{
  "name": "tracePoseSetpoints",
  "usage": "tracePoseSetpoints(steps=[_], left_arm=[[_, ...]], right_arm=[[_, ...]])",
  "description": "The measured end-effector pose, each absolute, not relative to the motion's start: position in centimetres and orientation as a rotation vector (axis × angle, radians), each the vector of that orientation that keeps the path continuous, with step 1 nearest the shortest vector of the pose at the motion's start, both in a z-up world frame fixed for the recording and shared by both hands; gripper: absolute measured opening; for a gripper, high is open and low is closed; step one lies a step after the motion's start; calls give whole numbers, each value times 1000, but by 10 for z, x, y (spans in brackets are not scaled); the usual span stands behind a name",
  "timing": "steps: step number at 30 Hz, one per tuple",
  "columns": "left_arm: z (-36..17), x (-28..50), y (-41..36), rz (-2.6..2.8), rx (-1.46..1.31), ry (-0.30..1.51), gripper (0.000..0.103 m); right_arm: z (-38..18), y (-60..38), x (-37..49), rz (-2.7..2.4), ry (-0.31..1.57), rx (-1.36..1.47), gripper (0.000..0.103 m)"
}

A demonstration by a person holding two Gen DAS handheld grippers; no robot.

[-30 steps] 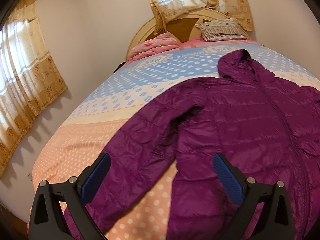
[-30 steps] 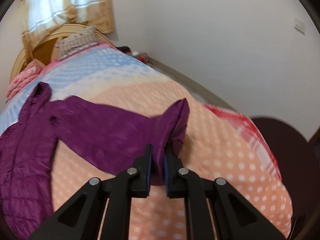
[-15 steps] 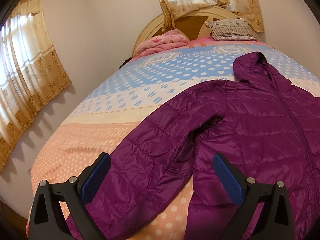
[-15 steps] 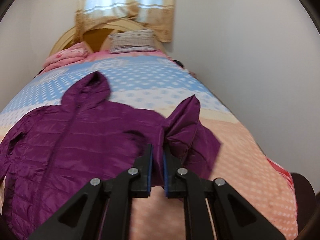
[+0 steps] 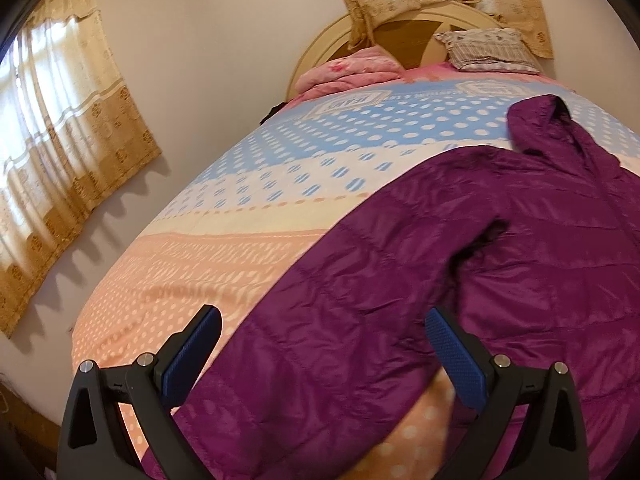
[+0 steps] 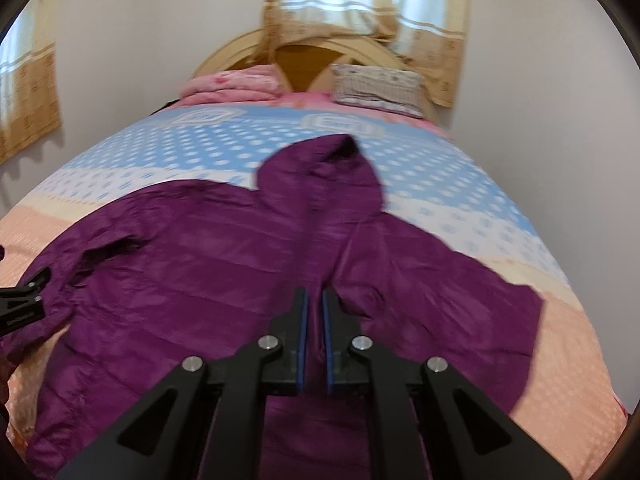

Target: Fold large clothes

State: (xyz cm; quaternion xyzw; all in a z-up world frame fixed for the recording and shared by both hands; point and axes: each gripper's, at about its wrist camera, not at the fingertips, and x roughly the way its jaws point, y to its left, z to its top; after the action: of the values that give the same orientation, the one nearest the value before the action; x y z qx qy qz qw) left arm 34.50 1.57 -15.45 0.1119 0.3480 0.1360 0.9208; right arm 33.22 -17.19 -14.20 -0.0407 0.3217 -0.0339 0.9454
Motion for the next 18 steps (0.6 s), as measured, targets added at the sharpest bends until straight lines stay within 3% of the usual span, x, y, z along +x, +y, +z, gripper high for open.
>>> tracePoseSetpoints(steps=[5, 6, 7, 9, 18], left_arm=[[-150, 342, 15, 266, 227, 712, 102], [-146, 339, 11, 248, 225, 702, 102], [-142, 337, 7, 245, 232, 692, 102], [-133, 333, -8, 191, 231, 670, 102], [-111, 333, -126, -94, 186, 675, 102]], right_arm=[[-157, -139, 337, 49, 671, -92, 10], [-157, -140, 334, 58, 676, -86, 26], [-155, -142, 329, 72, 673, -69, 55], [-149, -156, 307, 56, 627, -61, 89], [-154, -290, 220, -272, 654, -55, 93]])
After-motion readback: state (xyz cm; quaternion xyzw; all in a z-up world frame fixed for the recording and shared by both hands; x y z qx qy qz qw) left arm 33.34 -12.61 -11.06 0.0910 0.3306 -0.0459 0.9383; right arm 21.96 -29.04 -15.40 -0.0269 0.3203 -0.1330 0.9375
